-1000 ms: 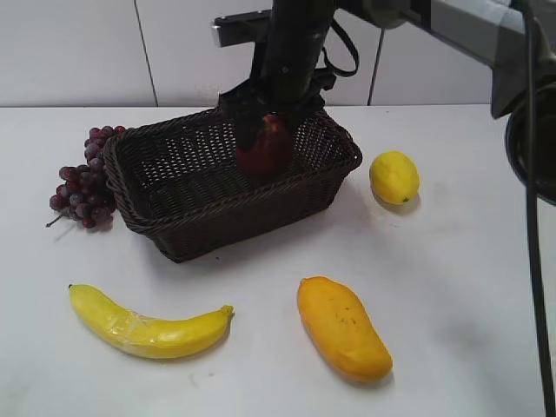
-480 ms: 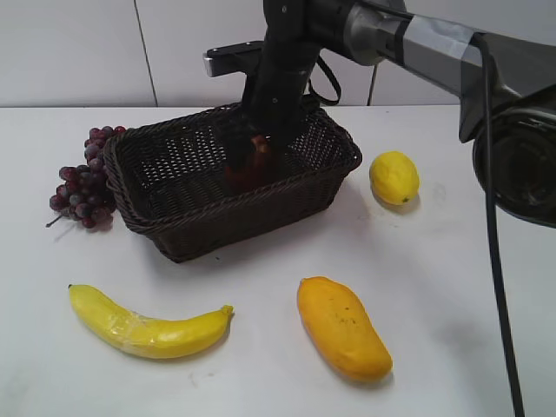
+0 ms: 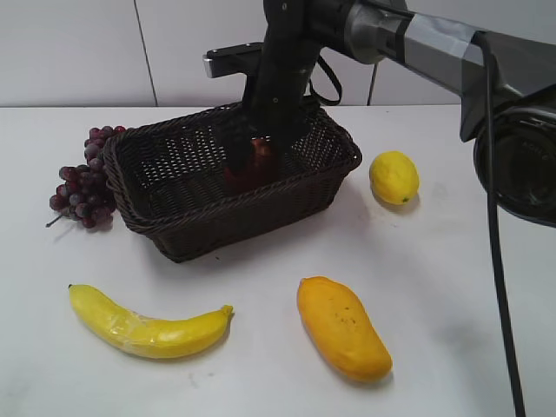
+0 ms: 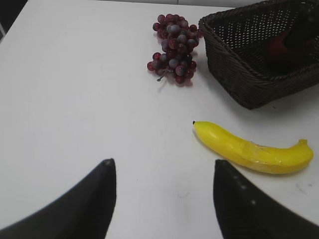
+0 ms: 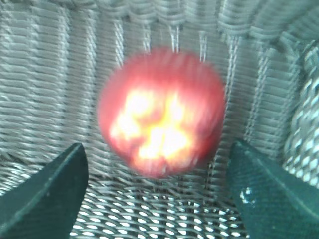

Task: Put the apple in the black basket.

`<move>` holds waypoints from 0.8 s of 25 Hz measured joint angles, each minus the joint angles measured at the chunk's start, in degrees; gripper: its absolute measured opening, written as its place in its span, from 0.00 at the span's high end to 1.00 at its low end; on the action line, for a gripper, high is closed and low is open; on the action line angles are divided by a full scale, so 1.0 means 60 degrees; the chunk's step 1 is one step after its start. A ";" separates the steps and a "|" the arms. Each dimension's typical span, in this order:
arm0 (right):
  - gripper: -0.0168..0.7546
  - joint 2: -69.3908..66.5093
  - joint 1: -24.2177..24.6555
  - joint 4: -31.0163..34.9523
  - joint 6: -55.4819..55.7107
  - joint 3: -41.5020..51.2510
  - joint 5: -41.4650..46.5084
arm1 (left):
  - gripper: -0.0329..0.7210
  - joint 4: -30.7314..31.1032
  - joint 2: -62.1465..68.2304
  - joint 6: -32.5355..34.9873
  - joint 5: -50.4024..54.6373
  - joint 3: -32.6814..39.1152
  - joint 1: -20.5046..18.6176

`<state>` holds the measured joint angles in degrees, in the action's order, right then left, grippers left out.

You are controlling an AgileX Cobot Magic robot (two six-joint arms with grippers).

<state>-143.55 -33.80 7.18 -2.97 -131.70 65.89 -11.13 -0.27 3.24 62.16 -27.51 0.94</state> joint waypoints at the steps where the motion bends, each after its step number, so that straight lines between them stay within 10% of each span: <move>1: 0.15 0.0000 0.0000 0.0000 0.0000 -0.0021 0.0128 | 0.34 0.0000 0.0000 0.0000 0.0000 0.0000 0.0000; 20: 0.16 0.0816 0.0260 -0.0642 0.1110 -0.1427 0.0634 | 0.34 0.0000 0.0000 0.0000 0.0000 0.0000 0.0000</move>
<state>-138.65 -32.24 3.33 3.69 -140.27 69.69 -11.13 -0.27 3.24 62.16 -27.51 0.94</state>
